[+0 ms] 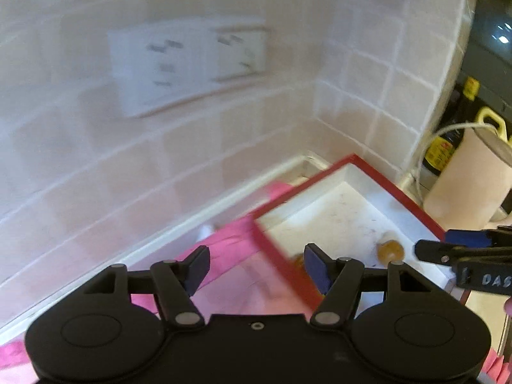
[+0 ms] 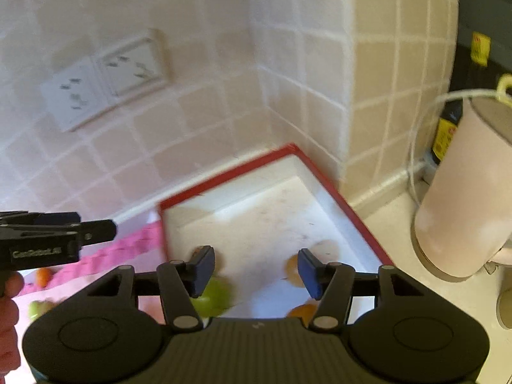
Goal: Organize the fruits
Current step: 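Grasp a green apple with the left tool while the right tool grasps an orange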
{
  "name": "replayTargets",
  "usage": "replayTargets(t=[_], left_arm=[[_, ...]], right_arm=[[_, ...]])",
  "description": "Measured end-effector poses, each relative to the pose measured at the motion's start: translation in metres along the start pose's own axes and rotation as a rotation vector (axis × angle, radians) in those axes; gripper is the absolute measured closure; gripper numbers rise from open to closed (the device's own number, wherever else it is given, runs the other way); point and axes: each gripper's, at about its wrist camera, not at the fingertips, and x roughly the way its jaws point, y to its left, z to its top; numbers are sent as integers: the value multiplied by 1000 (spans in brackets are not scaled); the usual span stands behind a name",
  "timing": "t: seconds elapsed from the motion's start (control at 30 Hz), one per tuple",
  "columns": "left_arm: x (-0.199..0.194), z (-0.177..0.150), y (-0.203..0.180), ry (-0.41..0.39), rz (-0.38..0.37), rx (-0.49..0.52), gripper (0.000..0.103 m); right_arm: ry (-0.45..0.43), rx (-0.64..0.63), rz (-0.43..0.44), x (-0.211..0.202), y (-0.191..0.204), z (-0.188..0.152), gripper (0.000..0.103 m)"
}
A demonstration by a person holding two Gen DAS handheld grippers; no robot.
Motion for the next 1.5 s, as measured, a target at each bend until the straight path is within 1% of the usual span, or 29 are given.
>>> replayTargets(t=[0.07,0.17,0.3,0.4,0.5,0.6,0.7,0.9,1.0,1.07,1.13,1.2,1.27,1.5], left_arm=[[-25,-9,17,-17,29,-23,25],[-68,-26,45,-54,77,-65,25],[-112,-53,79,-84,137,-131,25],[-132,-75,99,-91,166,-175,25],[-138,-97,111,-75,186,-203,25],[-135,-122,122,-38,188,-222,24],[-119,-146,125,13,158,-231,24],[-78,-191,114,117,64,-181,24],[-59,-205,110,158,43,-165,24],[-46,-213,110,184,48,-152,24],[-37,-216,110,193,44,-146,24],[-33,-218,111,179,13,-153,24],[-30,-217,112,166,2,-152,24],[-14,-216,112,174,-20,-157,24]], right_arm=[[-20,-31,21,-17,18,-4,40],[-32,-70,61,-36,44,-11,39],[-27,-128,103,-47,76,-21,39],[-11,-163,127,-47,96,-31,39],[16,-194,150,-41,115,-42,39],[60,-203,168,-30,126,-55,39],[115,-184,167,-18,129,-71,39],[262,-140,149,18,124,-106,40],[335,-123,151,36,121,-125,40],[338,-102,144,42,119,-131,40],[317,-92,120,46,120,-134,40],[287,-94,94,50,121,-133,40],[273,-87,84,56,121,-131,40],[277,-61,77,76,118,-124,42]])
